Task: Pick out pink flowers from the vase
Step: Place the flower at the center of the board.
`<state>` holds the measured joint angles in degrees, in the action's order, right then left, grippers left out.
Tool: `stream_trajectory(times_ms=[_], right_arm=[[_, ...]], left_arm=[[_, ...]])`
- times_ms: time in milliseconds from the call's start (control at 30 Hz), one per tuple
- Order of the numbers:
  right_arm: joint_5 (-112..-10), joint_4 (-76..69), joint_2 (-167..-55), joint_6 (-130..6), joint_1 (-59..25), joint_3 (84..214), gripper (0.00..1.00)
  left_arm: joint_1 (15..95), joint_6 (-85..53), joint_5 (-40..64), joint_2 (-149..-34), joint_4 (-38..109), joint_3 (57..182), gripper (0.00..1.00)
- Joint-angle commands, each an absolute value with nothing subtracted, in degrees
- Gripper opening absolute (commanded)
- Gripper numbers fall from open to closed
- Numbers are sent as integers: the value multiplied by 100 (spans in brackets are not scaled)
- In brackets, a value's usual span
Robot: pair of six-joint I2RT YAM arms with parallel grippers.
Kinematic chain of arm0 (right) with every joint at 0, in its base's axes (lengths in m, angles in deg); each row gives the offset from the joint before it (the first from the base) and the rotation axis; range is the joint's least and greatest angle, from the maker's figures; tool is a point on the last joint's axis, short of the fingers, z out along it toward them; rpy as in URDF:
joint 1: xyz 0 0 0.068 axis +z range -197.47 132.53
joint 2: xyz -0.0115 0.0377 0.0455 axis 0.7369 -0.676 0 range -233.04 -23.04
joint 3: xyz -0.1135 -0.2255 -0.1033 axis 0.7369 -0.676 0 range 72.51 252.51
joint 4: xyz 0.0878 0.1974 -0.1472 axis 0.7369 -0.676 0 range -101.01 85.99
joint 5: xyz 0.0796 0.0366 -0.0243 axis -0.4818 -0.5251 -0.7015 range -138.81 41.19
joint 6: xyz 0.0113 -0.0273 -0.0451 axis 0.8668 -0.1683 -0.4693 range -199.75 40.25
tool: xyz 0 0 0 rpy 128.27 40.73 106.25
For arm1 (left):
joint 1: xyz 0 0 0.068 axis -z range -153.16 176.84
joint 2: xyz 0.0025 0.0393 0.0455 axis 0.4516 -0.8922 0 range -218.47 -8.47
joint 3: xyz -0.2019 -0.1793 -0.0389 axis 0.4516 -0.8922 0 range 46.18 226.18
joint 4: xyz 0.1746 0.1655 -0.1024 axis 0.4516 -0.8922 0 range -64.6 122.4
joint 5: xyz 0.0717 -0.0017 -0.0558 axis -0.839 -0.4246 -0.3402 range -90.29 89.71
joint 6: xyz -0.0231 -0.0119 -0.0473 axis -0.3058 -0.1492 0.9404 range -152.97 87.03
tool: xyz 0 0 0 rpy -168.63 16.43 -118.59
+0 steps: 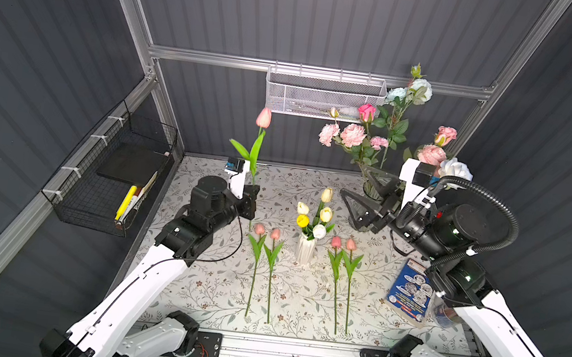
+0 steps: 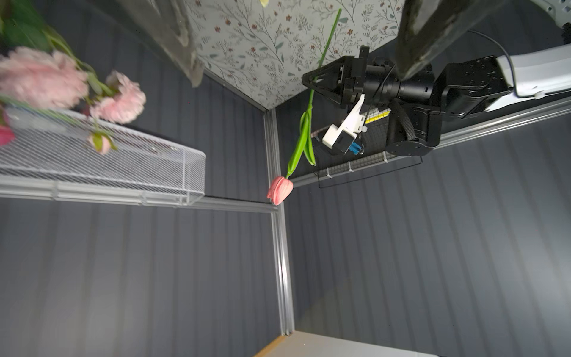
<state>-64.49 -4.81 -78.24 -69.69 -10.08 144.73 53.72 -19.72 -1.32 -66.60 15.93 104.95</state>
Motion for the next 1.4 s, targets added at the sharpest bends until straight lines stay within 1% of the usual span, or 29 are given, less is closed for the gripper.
stream_trajectory(times_ms=[0,67,133,200,267,333,467,600,733,867,933,1133,1167,1233,1333,1367], right_arm=[[-5727,-1516,-7601,-6771,-1007,14346,99],[-5159,-1270,-7409,-6427,-1007,14013,99],[-4848,-1627,-7303,-6189,-1014,14034,99],[-4907,-2098,-7276,-6117,-1028,14201,99],[-5222,-2240,-7185,-6129,-1024,14214,99],[-5386,-2093,-7032,-6113,-1028,14062,99],[-5374,-1933,-6760,-6053,-1024,13848,99],[-5405,-1853,-6657,-6069,-1029,13825,99],[-5427,-1782,-6620,-6181,-1023,13859,99],[-5279,-1786,-6633,-6376,-1024,13929,99],[-5180,-1781,-6608,-6476,-1027,13948,99],[-5110,-1773,-6593,-6604,-1031,13975,99],[-5100,-1767,-6596,-6604,-1026,13954,99],[-5103,-1713,-6602,-6596,-1037,13907,99],[-5138,-1665,-6620,-6571,-1031,13861,99],[-5149,-1642,-6628,-6563,-1026,13847,99]], left_arm=[[5365,-1197,-566,-6634,597,9856,0],[5365,-957,-567,-6669,518,9490,0],[5356,-764,-502,-6721,522,9108,0],[5356,-570,-501,-6723,640,8660,0],[5388,-280,-545,-6655,713,8325,0],[5384,-277,-511,-6705,673,8327,0],[5497,-145,-659,-7197,507,8290,0],[5497,150,-620,-7386,595,7959,0],[5512,371,-536,-7609,496,7982,0],[5714,475,-334,-8339,422,8074,0],[5831,529,-388,-8647,299,8161,0],[5848,630,-486,-8619,228,8158,0],[5848,628,-494,-8652,223,8172,4],[5840,614,-494,-8730,234,8200,18],[5840,546,-507,-8711,203,8242,30],[5840,528,-534,-8639,186,8263,33]])
